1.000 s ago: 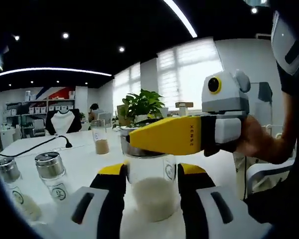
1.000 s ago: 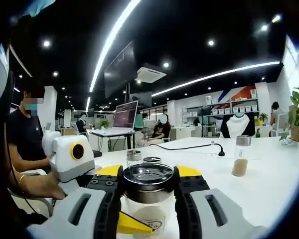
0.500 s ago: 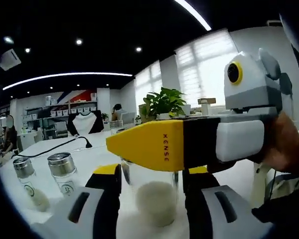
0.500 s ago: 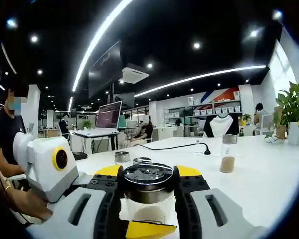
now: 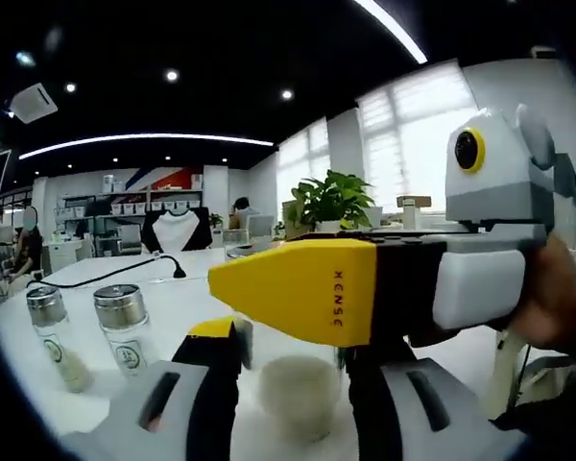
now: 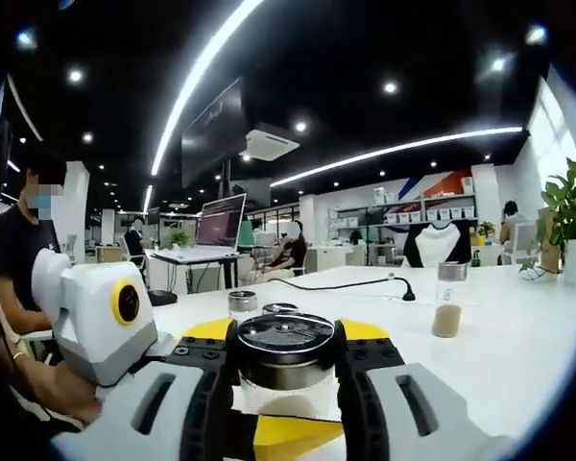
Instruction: Rotate the seasoning bottle until the label or dispensing opening points toward the visible target arrow and the bottle remains upright within the marked orientation range
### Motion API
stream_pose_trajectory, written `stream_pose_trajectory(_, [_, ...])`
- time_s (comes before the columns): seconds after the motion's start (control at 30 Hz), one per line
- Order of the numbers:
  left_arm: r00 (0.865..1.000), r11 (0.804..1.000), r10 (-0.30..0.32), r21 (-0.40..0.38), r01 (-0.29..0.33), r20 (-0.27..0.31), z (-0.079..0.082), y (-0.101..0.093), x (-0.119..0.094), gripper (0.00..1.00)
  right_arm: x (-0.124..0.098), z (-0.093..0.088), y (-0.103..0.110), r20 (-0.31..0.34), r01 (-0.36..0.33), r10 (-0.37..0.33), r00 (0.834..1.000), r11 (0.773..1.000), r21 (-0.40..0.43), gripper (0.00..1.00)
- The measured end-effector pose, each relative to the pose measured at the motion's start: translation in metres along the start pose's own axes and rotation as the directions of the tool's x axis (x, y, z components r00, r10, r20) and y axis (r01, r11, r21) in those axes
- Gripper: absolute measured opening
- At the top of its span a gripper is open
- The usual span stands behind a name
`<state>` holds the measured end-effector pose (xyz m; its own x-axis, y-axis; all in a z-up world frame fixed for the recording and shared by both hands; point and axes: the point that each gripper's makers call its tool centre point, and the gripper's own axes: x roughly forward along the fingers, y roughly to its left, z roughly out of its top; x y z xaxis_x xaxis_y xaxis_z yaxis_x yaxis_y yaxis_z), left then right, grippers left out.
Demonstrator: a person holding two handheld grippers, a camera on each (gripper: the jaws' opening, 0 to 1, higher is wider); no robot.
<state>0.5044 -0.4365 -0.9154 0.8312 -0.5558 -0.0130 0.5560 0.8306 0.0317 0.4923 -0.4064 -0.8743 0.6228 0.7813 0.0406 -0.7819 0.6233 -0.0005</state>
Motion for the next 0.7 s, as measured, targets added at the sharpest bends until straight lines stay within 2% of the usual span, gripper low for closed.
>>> stream_pose_trajectory(0.3, [0.994, 0.994, -0.109, 0.002, 0.109, -0.019, -0.0014, -0.0027, 0.0002, 0.45, -0.0016, -0.0042, 0.0048, -0.015, -0.056, 0.056, 0.998, 0.998, -0.006, 0.39])
stream_pose_trajectory(0.37, [0.991, 0.991, -0.133, 0.002, 0.133, -0.023, -0.0016, -0.0032, -0.0001, 0.45, -0.0027, -0.0039, 0.0059, -0.006, -0.079, 0.079, 0.997, 0.997, 0.024, 0.39])
stream_pose_trajectory(0.5, [0.977, 0.978, -0.21, 0.007, 0.21, -0.038, -0.002, -0.0059, -0.0014, 0.45, 0.0003, -0.0039, 0.0039, -0.004, -0.128, 0.128, 0.992, 0.99, 0.059, 0.4])
stream_pose_trajectory(0.7, [0.959, 0.96, -0.279, -0.002, 0.279, -0.05, -0.0025, -0.009, -0.0028, 0.45, 0.003, -0.0041, 0.0076, -0.017, -0.169, 0.17, 0.985, 0.985, 0.045, 0.41])
